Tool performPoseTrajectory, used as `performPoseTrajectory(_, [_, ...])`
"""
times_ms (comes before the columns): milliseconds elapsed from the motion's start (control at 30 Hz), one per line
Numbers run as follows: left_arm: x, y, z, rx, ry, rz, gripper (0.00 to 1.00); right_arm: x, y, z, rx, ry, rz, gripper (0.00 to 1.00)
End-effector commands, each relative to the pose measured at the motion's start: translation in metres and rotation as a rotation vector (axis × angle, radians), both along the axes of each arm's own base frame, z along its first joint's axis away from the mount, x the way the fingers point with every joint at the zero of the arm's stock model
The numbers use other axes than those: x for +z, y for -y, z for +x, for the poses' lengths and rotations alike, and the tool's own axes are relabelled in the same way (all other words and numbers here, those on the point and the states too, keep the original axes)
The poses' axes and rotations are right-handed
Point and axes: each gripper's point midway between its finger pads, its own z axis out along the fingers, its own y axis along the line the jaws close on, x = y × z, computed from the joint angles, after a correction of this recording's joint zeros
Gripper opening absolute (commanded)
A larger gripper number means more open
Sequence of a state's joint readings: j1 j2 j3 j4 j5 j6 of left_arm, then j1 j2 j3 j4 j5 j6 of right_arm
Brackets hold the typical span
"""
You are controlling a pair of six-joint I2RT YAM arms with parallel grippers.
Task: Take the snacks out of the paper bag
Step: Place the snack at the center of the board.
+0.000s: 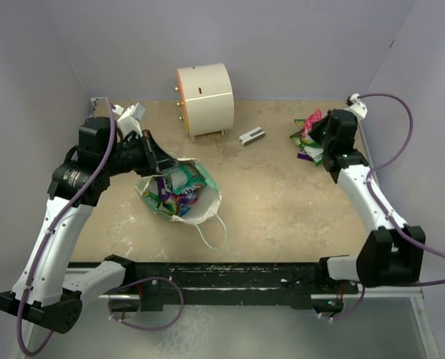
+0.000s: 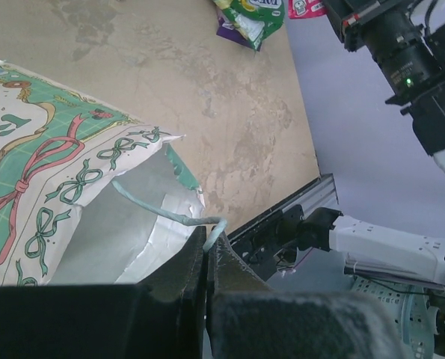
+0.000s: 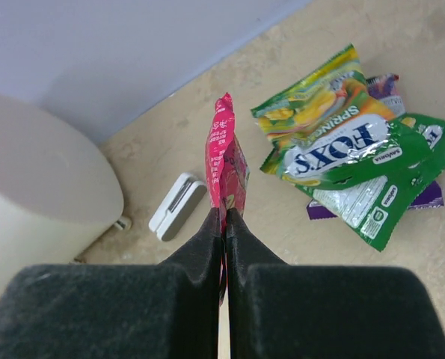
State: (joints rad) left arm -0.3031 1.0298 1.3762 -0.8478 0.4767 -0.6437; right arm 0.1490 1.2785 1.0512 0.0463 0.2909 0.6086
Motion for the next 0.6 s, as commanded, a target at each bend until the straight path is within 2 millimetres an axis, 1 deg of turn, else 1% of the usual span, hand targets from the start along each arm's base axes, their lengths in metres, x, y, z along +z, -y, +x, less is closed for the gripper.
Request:
performPoseTrajectory(0, [0.01, 0.002, 0.003, -0.009, 0.036, -0.01, 0.0, 0.02, 0.007, 0.037, 0.033, 0.084, 0.309, 0.0])
performPoseTrajectory(167, [0.012, -0.004, 0.011, 0.008, 0.056, 0.045, 0.0, -0.006, 0.034, 0.08, 0.053, 0.056, 0.422, 0.0])
performPoseTrajectory(233, [0.012, -0.005, 0.015, 0.011, 0.06, 0.062, 0.0, -0.012, 0.045, 0.096, 0.062, 0.049, 0.455, 0.0])
performPoseTrajectory(333, [0.009, -0.005, 0.018, 0.012, 0.052, 0.076, 0.0, -0.027, 0.063, 0.113, 0.033, 0.031, 0.502, 0.0])
performPoseTrajectory(433, [0.008, -0.008, 0.021, 0.022, 0.056, 0.092, 0.0, -0.041, 0.075, 0.12, 0.021, 0.019, 0.525, 0.0])
performPoseTrajectory(467, [0.008, -0.009, 0.022, 0.028, 0.058, 0.099, 0.0, -0.05, 0.078, 0.12, 0.012, 0.003, 0.53, 0.0])
performPoseTrajectory(567, [0.006, -0.011, 0.024, 0.041, 0.058, 0.108, 0.0, -0.082, 0.085, 0.109, -0.019, -0.057, 0.545, 0.0])
